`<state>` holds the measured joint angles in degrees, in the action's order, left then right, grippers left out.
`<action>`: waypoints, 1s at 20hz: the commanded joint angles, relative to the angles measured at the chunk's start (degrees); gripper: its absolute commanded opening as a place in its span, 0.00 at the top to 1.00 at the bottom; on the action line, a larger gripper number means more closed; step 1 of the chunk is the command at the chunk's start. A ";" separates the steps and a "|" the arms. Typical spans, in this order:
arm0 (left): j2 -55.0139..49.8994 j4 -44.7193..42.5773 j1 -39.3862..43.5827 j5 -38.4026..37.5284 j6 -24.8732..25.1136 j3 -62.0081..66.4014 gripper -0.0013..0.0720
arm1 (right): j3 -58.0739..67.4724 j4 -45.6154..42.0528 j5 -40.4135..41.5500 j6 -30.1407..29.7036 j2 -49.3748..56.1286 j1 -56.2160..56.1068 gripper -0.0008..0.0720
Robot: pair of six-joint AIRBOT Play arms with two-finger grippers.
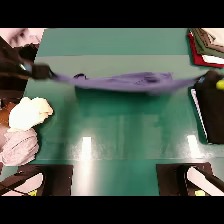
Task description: Fold the shirts.
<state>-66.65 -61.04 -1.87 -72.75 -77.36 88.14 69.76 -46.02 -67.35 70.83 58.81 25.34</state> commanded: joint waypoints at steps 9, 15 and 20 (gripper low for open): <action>21.07 -0.07 -0.02 8.04 -0.70 35.71 0.95 | 43.06 -15.65 3.58 12.28 -18.18 -1.77 0.97; 24.55 -6.03 -0.02 5.55 -3.93 33.07 0.95 | 56.76 -24.50 -18.16 16.28 -8.98 -1.79 0.97; 18.08 -6.71 -0.02 -4.28 -5.14 12.17 0.95 | 46.12 -24.52 -27.02 16.24 1.05 -2.99 0.97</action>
<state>-45.80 -67.24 -1.87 -71.66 -81.58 109.95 120.60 -69.25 -87.81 86.50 55.20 23.11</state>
